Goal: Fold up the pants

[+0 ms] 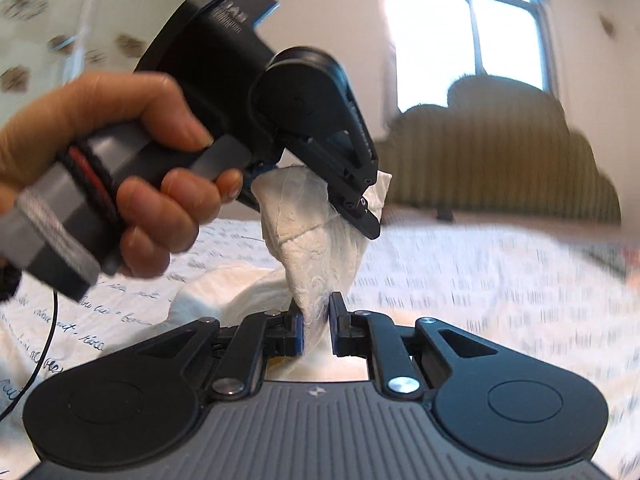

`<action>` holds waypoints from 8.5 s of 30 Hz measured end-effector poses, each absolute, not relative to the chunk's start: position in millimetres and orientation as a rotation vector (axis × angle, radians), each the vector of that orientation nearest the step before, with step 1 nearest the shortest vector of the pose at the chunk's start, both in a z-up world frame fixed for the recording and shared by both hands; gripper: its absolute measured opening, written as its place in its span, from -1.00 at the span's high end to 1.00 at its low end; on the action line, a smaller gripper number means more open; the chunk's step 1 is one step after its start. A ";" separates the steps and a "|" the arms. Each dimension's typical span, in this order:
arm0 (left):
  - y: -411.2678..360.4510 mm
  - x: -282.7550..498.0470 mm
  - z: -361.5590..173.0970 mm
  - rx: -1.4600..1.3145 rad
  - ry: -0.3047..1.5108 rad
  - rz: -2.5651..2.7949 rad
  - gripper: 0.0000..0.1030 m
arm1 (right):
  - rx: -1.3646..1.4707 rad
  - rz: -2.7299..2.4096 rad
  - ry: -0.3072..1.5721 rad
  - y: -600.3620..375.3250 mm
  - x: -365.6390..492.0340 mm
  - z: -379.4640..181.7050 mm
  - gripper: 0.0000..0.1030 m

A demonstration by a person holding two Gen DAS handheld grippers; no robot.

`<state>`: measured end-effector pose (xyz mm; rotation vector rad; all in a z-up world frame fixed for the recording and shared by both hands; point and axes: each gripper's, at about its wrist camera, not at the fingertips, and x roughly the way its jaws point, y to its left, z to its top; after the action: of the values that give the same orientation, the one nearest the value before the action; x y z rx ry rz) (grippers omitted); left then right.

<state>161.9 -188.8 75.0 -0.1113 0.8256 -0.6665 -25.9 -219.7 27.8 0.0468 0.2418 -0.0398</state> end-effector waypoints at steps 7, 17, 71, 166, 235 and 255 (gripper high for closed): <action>-233.4 168.1 35.9 -0.016 0.883 -0.694 0.44 | 0.348 -0.035 0.340 -264.4 -18.1 -3.1 0.76; -209.5 169.4 61.8 -0.169 0.785 -0.770 -0.57 | 0.526 -0.061 0.387 -291.0 -18.1 -22.4 0.17; 24.0 86.9 27.3 0.060 0.743 -0.398 -0.61 | 0.224 0.618 0.565 -188.0 -21.3 10.2 -0.09; -103.4 212.7 3.1 0.118 0.700 -0.569 -0.52 | -0.030 -0.027 0.705 -320.1 132.2 11.3 -0.27; -108.9 85.1 -29.3 0.143 0.598 -0.350 -1.00 | 0.025 0.049 0.458 -254.3 3.1 -22.0 -0.89; -104.2 82.2 -30.9 0.132 0.582 -0.352 -1.00 | 0.039 0.056 0.466 -255.6 5.3 -22.2 -0.92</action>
<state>82.2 -104.2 -30.9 0.1315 0.5816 -0.3524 5.3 -255.6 -22.2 0.0391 0.4665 0.0561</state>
